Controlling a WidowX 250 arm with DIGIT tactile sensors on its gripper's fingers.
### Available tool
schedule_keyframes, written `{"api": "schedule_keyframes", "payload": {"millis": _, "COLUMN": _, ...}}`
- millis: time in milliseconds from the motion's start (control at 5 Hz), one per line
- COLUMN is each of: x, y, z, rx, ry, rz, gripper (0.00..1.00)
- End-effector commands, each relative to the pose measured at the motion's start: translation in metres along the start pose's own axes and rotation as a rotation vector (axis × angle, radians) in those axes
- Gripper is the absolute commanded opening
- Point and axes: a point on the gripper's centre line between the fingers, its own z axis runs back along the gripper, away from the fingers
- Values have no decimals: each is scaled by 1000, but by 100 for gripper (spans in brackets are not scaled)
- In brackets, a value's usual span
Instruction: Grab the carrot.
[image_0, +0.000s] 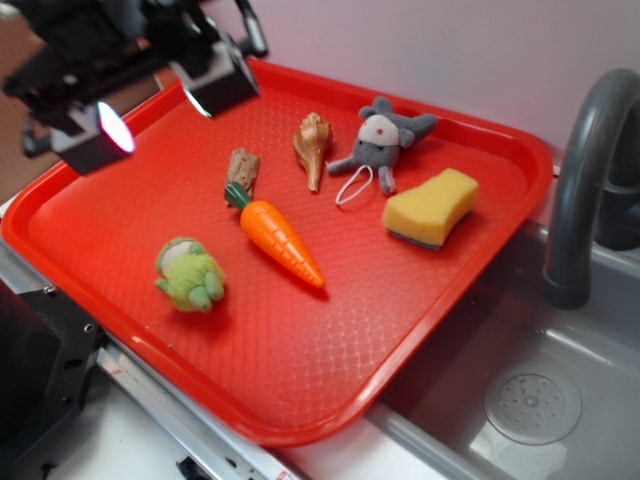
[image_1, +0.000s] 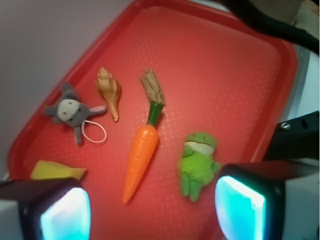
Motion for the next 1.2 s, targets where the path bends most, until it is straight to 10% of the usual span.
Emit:
{"api": "schedule_keyframes", "payload": {"millis": 0, "x": 10, "y": -21, "z": -50, "rx": 8, "ry": 27, "rz": -11, "gripper": 100}}
{"api": "schedule_keyframes", "payload": {"millis": 1000, "x": -8, "y": -14, "z": -117, "rx": 27, "ry": 191, "rz": -78, "gripper": 100}}
